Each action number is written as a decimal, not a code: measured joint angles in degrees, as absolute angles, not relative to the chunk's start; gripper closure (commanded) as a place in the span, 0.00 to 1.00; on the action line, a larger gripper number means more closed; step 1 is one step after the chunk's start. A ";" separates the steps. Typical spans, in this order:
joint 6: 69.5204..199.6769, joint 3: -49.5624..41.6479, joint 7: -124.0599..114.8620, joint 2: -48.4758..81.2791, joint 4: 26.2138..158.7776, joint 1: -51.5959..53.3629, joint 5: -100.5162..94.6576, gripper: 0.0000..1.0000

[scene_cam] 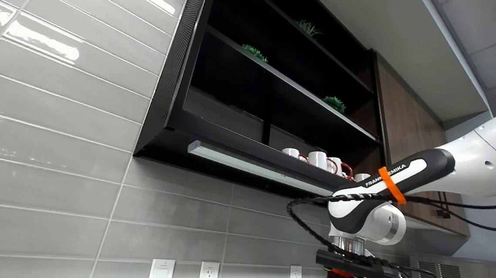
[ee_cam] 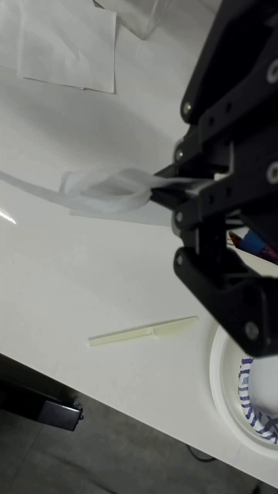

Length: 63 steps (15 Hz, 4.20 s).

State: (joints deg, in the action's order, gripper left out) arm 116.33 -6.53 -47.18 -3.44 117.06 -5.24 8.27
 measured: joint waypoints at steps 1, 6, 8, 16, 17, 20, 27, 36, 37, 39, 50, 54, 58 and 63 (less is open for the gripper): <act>116.33 -6.53 -47.19 -3.44 117.06 -5.24 8.27 0.98; 116.09 -6.63 -46.50 -3.51 116.81 -5.84 8.16 0.98; 114.22 -6.91 -45.84 -3.70 116.18 -6.47 7.66 0.98; 105.39 -9.74 -44.99 -4.20 111.76 -10.11 5.58 0.98; 104.76 -10.16 -44.98 -4.08 111.35 -10.58 5.42 0.98; 103.50 -11.26 -45.00 -3.40 110.48 -11.77 5.39 0.98; 102.94 -13.63 -46.63 0.02 109.00 -13.74 5.39 0.98; 102.90 -15.53 -50.71 4.01 106.87 -14.61 5.39 0.98; 102.90 -15.66 -51.03 4.26 106.73 -14.72 5.39 0.98; 102.90 -15.95 -51.45 4.56 106.64 -14.84 5.39 0.94; 102.90 -15.92 -51.46 4.62 106.51 -14.76 5.62 0.98; 101.45 -16.49 -51.62 5.01 106.16 -15.25 6.51 0.98; 96.83 -17.59 -51.62 6.16 104.20 -16.56 8.76 0.98; 93.69 -18.60 -51.62 8.65 101.74 -18.16 12.78 0.98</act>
